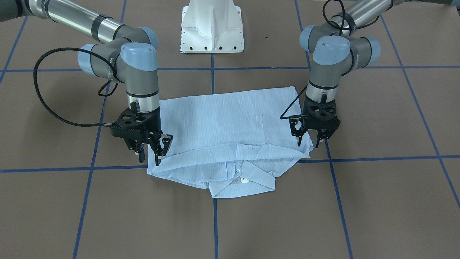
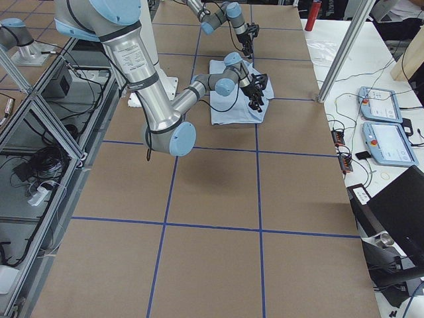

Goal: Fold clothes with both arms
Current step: 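Release the hem and draw both grippers back from the shirt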

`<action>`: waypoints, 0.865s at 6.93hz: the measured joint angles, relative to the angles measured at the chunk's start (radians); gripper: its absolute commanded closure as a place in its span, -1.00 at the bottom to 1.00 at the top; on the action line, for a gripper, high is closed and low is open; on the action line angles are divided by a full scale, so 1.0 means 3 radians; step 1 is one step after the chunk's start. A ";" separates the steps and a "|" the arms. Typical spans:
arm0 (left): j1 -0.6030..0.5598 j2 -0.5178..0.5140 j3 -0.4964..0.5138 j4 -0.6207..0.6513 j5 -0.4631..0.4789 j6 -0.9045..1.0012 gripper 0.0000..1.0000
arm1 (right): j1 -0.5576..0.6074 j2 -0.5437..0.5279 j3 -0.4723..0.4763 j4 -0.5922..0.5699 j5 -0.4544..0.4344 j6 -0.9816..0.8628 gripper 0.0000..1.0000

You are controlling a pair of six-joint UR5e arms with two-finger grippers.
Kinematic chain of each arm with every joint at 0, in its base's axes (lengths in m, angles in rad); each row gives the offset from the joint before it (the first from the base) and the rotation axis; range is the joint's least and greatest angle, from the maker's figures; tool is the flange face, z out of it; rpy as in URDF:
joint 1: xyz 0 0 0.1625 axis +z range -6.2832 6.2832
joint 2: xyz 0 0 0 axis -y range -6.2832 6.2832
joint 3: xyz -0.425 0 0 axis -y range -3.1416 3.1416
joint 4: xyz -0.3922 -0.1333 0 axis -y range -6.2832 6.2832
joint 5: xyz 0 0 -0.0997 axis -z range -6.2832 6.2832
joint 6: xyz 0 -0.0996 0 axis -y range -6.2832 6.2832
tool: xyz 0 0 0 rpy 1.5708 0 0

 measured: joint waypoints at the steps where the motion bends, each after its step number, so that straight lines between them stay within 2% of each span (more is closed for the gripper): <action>1: -0.0007 0.0062 -0.0094 -0.0043 -0.0129 0.0036 -1.00 | 0.0030 -0.0030 0.0068 0.0006 0.0108 -0.0047 -1.00; 2: -0.0001 0.0182 -0.0217 -0.0116 -0.0203 0.0013 -1.00 | 0.0043 -0.0064 0.0143 0.0009 0.0152 -0.0068 -1.00; 4: 0.0092 0.0620 -0.0357 -0.0664 -0.0342 -0.0317 -1.00 | 0.0047 -0.0151 0.0295 0.0007 0.0179 -0.0078 -1.00; 6: 0.0368 0.0946 -0.0411 -0.1125 -0.0268 -0.0715 -1.00 | 0.0043 -0.0167 0.0334 0.0009 0.0184 -0.0079 -1.00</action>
